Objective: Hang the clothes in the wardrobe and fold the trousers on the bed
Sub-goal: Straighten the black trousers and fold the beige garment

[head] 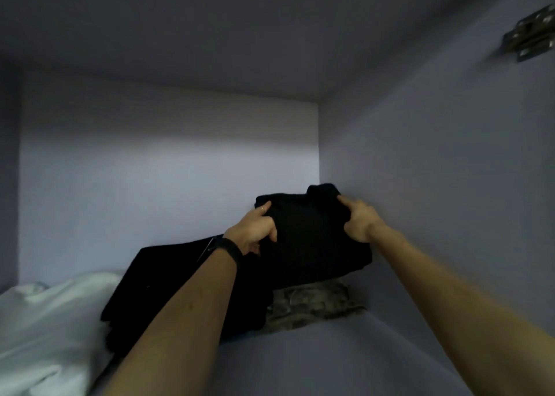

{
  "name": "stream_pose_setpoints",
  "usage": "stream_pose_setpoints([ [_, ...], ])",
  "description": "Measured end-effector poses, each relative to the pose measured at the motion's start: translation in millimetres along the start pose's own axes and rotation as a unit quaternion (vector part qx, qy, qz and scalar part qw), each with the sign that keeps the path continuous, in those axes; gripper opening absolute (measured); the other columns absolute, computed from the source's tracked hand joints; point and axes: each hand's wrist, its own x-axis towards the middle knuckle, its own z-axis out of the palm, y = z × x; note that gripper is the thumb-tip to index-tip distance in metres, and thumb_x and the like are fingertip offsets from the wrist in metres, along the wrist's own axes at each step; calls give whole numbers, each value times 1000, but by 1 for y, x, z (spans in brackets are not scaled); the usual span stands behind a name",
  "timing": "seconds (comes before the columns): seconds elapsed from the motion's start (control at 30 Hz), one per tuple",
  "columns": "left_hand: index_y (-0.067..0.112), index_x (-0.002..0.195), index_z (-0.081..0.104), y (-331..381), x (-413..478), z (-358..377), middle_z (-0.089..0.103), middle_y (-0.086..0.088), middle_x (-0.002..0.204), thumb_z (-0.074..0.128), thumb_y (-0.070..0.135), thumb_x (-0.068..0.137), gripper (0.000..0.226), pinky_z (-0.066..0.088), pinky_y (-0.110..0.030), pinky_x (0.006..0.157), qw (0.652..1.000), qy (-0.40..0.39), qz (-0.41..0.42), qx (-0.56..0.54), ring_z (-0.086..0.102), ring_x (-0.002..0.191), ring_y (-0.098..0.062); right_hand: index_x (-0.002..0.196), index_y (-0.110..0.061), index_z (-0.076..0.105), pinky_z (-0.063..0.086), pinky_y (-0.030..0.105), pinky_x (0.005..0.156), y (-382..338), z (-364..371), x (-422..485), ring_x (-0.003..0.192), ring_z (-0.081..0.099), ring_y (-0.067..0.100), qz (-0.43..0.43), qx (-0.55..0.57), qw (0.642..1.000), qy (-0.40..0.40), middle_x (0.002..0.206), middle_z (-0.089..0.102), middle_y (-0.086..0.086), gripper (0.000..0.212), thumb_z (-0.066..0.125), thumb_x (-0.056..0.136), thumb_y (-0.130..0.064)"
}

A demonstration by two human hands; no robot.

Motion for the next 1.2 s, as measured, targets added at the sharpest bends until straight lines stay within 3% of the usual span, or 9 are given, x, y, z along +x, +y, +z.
stream_pose_setpoints([
  [0.1, 35, 160, 12, -13, 36, 9, 40, -6, 145, 52, -12, 82, 99, 55, -41, 71, 998, -29, -50, 9, 53, 107, -32, 160, -23, 23, 26, 34, 119, 9, 18, 21, 145, 32, 32, -40, -48, 998, -11, 162, 26, 11, 76, 54, 93, -5],
  [0.17, 30, 161, 12, -26, 54, 17, 45, -6, 142, 52, -13, 85, 96, 55, -42, 70, 994, -50, -86, 33, 54, 105, -34, 160, -24, 22, 25, 35, 119, 20, 36, 34, 147, 29, 31, -56, -82, 994, -38, 164, 21, 9, 76, 54, 93, -8],
  [0.3, 17, 143, 44, -57, 73, 14, 56, -9, 129, 54, -11, 88, 62, 54, -36, 69, 987, -52, -129, 85, 57, 105, -30, 160, -20, 21, 29, 39, 119, 32, 74, 47, 146, 32, 34, -52, -127, 986, -97, 163, 23, 11, 73, 54, 95, -13],
  [0.47, 6, 115, 60, -63, 91, 16, 57, -21, 134, 55, -7, 87, 31, 51, -38, 78, 969, -61, -139, 195, 56, 105, -32, 141, -8, 50, 46, 39, 105, 25, 85, 62, 126, 54, 34, -32, -194, 969, -148, 143, 51, 16, 44, 55, 98, -19],
  [0.63, 16, 96, 60, -59, 91, 1, 62, -12, 107, 55, -8, 90, 25, 55, -28, 51, 967, -87, -176, 163, 61, 92, -27, 137, -3, 56, 46, 35, 100, 22, 89, 61, 124, 58, 33, 1, -237, 953, -189, 140, 56, 17, 40, 55, 99, -19],
  [0.83, 11, 83, 55, -50, 83, 22, 57, -10, 86, 52, 6, 86, 6, 43, -25, 58, 952, -75, -175, 242, 56, 71, -24, 139, -10, 55, 48, 45, 105, 6, 105, 62, 129, 52, 33, 34, -318, 929, -188, 142, 52, 11, 43, 58, 98, -24],
  [0.97, 20, 125, 58, -40, 78, 71, 41, -7, 139, 48, 43, 89, 44, 37, -44, 97, 834, 135, -33, 533, 39, 128, -31, 142, -21, 51, 36, 50, 111, -2, 118, 74, 140, 31, 33, -62, -283, 957, -28, 151, 39, 7, 47, 56, 97, -36],
  [1.07, 25, 154, 34, -65, 74, 91, 20, -9, 164, 28, 51, 99, 61, 13, -53, 117, 857, 90, -2, 508, 14, 150, -30, 159, -25, 25, 19, 40, 123, 16, 133, 85, 152, 16, 30, -110, -127, 978, -121, 167, 14, 7, 55, 37, 106, -35],
  [1.2, 37, 160, 3, -97, 78, 85, -10, -4, 168, 18, 67, 98, 71, -9, -51, 122, 858, 42, -65, 508, -12, 154, -28, 161, -24, -5, -5, 38, 126, 40, 167, 98, 155, -13, 24, -53, -170, 970, -163, 168, -13, 9, 60, 19, 108, -40],
])
